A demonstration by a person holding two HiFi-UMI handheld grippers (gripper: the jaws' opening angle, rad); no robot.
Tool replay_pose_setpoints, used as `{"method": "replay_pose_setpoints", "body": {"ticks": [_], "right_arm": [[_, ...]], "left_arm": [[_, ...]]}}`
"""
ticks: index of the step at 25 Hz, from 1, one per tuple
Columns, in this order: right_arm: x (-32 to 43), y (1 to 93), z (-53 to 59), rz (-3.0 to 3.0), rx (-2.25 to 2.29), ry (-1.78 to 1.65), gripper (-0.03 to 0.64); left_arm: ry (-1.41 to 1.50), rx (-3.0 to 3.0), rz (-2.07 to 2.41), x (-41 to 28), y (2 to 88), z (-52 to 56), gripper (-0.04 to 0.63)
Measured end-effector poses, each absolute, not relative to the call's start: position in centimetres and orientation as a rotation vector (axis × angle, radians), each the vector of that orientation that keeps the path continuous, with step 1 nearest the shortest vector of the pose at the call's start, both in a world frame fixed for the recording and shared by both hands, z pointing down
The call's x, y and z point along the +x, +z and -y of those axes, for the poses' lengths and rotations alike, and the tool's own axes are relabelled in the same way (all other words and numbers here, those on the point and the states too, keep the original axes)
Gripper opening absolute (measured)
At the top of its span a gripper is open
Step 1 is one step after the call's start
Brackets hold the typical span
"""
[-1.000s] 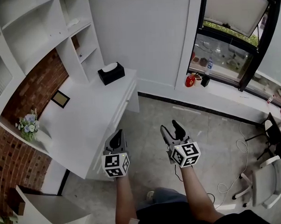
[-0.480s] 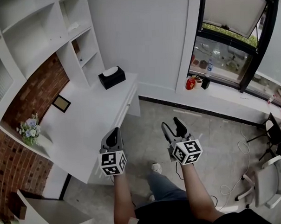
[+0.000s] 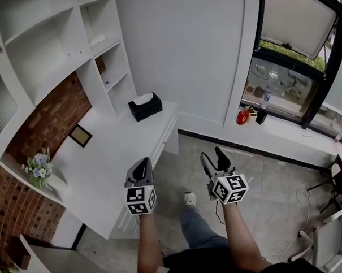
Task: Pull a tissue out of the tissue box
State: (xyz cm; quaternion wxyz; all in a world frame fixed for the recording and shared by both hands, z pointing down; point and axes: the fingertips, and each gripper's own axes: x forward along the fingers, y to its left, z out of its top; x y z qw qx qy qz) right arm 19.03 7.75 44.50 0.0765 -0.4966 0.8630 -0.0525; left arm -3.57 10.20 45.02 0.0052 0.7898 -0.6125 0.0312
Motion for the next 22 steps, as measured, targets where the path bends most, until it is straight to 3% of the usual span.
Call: {"method": "replay_pose_setpoints", "body": {"ticks": [22], "right_arm": [[6.8, 46.3, 31.0, -2.797, -1.156, -0.309, 0.235]], "left_arm": [[0.110, 2.144, 2.224, -14.6, 45.2, 21.6, 0.006]]}}
